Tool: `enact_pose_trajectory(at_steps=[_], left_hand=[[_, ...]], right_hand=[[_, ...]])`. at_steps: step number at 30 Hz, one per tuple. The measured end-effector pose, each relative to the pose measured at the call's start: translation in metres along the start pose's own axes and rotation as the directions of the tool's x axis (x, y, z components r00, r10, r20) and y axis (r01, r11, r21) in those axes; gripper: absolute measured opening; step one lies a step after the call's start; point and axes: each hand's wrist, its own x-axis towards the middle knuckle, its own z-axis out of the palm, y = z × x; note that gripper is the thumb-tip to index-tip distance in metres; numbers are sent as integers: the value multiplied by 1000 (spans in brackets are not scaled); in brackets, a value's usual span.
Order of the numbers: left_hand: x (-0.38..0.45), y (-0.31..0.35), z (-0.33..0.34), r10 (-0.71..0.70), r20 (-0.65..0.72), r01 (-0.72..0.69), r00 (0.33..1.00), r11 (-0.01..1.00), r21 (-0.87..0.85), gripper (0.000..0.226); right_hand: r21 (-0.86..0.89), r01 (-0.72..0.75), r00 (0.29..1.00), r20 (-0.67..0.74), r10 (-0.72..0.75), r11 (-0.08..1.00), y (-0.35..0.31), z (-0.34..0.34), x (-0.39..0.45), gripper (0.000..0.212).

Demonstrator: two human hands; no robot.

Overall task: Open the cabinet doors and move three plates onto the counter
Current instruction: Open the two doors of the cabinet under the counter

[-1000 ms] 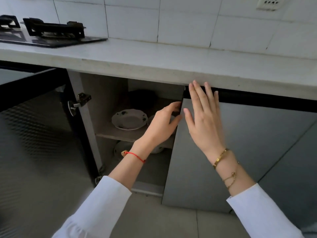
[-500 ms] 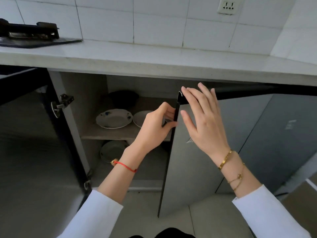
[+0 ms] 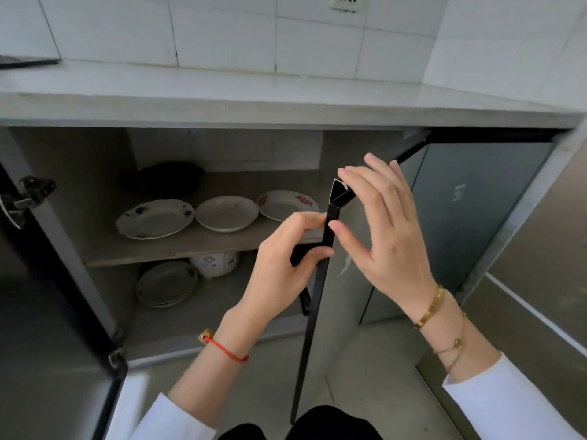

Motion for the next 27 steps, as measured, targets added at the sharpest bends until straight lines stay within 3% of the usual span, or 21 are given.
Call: enact_pose_trajectory(at_steps=[10, 20, 27], left_hand=[[-10, 28, 43, -3, 149, 39, 989, 969, -244, 53], [-5, 54, 104, 308, 107, -283, 945, 938, -201, 61], [0, 73, 147, 400, 196, -372, 895, 913, -164, 70]], right_hand=[[-20, -2, 998, -62, 1, 1000, 21, -49, -34, 59], [-104, -49, 997, -62, 43, 993, 39, -106, -67, 52], [-204, -161, 987, -57, 153, 965, 60, -148, -95, 49]])
